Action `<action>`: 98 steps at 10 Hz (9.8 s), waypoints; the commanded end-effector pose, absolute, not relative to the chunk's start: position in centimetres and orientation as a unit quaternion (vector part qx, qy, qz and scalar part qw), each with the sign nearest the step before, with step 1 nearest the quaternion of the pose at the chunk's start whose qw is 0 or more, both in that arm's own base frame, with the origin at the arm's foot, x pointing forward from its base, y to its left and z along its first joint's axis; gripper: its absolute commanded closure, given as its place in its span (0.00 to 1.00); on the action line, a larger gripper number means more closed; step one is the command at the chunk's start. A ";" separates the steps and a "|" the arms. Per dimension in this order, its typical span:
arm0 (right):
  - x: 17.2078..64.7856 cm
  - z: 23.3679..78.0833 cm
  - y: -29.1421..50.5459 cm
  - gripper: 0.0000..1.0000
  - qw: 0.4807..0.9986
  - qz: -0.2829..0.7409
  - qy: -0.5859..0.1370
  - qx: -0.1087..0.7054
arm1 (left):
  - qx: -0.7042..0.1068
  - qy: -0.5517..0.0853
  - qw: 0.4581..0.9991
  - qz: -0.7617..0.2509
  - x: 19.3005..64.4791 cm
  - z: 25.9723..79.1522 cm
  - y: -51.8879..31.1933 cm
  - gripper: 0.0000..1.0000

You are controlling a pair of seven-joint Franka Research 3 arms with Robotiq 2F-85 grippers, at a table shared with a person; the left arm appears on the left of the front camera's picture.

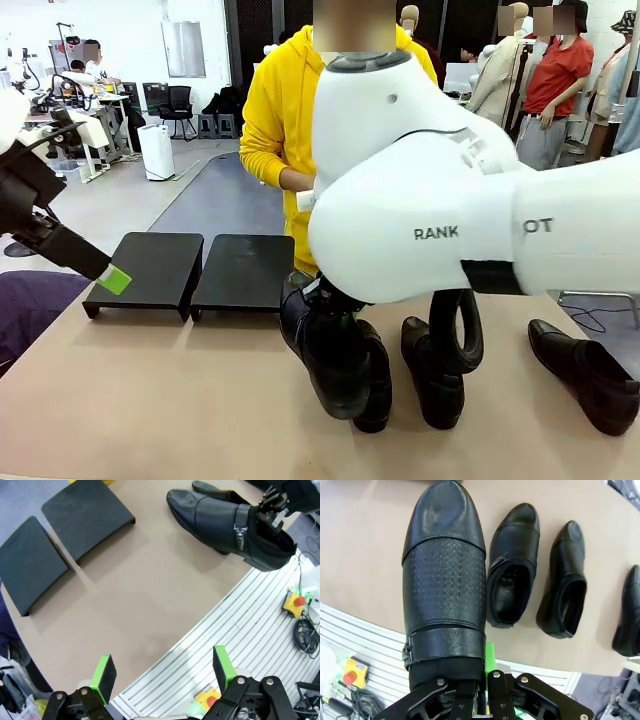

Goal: Organize the shoes by placing them on the stand.
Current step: Pick up one Shoe and place it in the middle of the table, then place the Shoe from the middle of the table onto the Shoes Stand.

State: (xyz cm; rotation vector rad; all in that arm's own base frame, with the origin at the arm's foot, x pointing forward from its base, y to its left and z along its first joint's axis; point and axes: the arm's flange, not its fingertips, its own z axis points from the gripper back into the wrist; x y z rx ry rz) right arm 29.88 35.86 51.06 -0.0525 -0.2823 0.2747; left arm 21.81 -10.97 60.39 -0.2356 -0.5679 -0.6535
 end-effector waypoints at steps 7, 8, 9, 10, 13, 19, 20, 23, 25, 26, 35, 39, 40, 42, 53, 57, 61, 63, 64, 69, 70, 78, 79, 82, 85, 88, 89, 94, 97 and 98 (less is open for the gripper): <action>37.3 41.7 43.0 1.00 0.998 0.009 -0.031 0.045 | -0.123 -0.273 0.898 -0.321 21.8 60.4 -10.9 0.00; 38.3 40.4 43.6 1.00 0.999 0.020 -0.028 0.034 | -0.123 -0.273 0.898 -0.321 21.8 60.4 -10.9 0.00; 39.4 39.0 44.0 1.00 0.999 0.018 -0.009 0.038 | -0.123 -0.273 0.898 -0.321 21.8 60.4 -10.9 0.00; 39.9 38.4 44.1 1.00 0.999 0.014 -0.001 0.045 | -0.123 -0.273 0.898 -0.321 21.8 60.4 -10.9 0.00; 40.9 37.4 43.5 0.61 0.999 0.020 0.011 0.050 | -0.123 -0.273 0.898 -0.321 21.8 60.4 -10.9 0.00; 38.8 41.5 41.2 0.00 0.993 0.085 0.011 0.081 | -0.123 -0.273 0.898 -0.321 21.8 60.4 -10.9 0.00; 37.3 44.0 39.3 0.00 0.991 0.105 0.007 0.080 | -0.123 -0.273 0.898 -0.321 21.8 60.4 -10.9 0.00; 32.2 51.6 30.7 0.00 0.981 0.179 0.024 0.070 | -0.123 -0.273 0.898 -0.321 21.8 60.4 -10.9 0.00; 28.9 55.9 22.7 0.00 0.968 0.226 0.049 0.097 | -0.123 -0.273 0.898 -0.321 21.8 60.4 -10.9 0.00; 26.9 57.5 18.7 0.00 0.968 0.203 0.034 0.142 | -0.123 -0.273 0.898 -0.321 21.8 60.4 -10.9 0.00; 29.1 49.3 37.0 0.00 0.919 0.357 0.138 0.094 | -0.123 -0.273 0.898 -0.321 21.8 60.4 -10.9 0.00; 28.5 50.4 34.6 0.00 0.935 0.318 0.119 0.102 | -0.123 -0.273 0.898 -0.321 21.8 60.4 -10.9 0.00; 28.1 50.8 33.4 0.00 0.936 0.312 0.111 0.121 | -0.123 -0.273 0.898 -0.321 21.8 60.4 -10.9 0.00; 27.8 50.9 33.2 0.00 0.938 0.310 0.104 0.119 | -0.123 -0.273 0.898 -0.321 21.8 60.4 -10.9 0.00; 21.8 57.4 -7.3 0.00 0.916 0.077 -0.012 0.394 | -0.123 -0.273 0.898 -0.321 21.8 60.4 -10.9 0.00; 21.4 57.7 -8.9 0.00 0.922 0.063 0.017 0.381 | -0.123 -0.273 0.898 -0.321 21.8 60.4 -10.9 0.00; 21.4 57.7 -8.9 0.00 0.922 0.063 0.017 0.381 | -0.123 -0.273 0.898 -0.321 21.8 60.4 -10.9 0.00; 21.4 57.7 -8.9 0.00 0.922 0.063 0.017 0.381 | -0.123 -0.273 0.898 -0.321 21.8 60.4 -10.9 0.00; 21.4 57.7 -8.9 0.00 0.922 0.063 0.017 0.381 | -0.123 -0.273 0.898 -0.321 21.8 60.4 -10.9 0.00; 21.4 57.7 -8.9 0.00 0.922 0.063 0.017 0.381 | -0.131 -0.212 0.927 -0.281 28.1 58.3 -18.4 0.00; 21.4 57.7 -8.9 0.00 0.922 0.063 0.017 0.381 | -0.134 -0.208 0.937 -0.248 30.3 56.6 -21.4 0.00; 21.4 57.7 -8.9 0.00 0.922 0.063 0.017 0.381 | -0.190 -0.104 0.959 -0.183 33.5 50.9 -28.1 0.00; 21.4 57.7 -8.9 0.00 0.922 0.063 0.017 0.381 | -0.198 -0.078 0.964 -0.161 34.7 51.0 -29.6 0.00; 21.4 57.7 -8.9 0.00 0.922 0.063 0.017 0.381 | -0.207 -0.059 0.972 -0.096 35.4 46.4 -32.0 0.00; 21.4 57.7 -8.9 0.00 0.922 0.063 0.017 0.381 | -0.175 -0.052 0.982 -0.056 35.8 42.5 -34.2 0.00; 21.4 57.7 -8.9 0.00 0.922 0.063 0.017 0.381 | -0.123 -0.032 0.992 -0.019 36.2 39.5 -34.8 0.00; 21.4 57.7 -8.9 0.00 0.922 0.063 0.017 0.381 | -0.115 -0.027 0.993 -0.027 36.1 38.3 -35.1 0.00; 21.4 57.7 -8.9 0.00 0.922 0.063 0.017 0.381 | -0.109 -0.067 0.992 -0.010 37.9 35.2 -36.5 0.00; 21.4 57.7 -8.9 0.00 0.922 0.063 0.017 0.381 | -0.102 -0.051 0.993 -0.011 38.2 35.1 -36.4 0.72; 21.4 57.7 -8.9 0.00 0.922 0.063 0.017 0.381 | -0.098 -0.049 0.994 -0.009 38.3 35.1 -36.5 1.00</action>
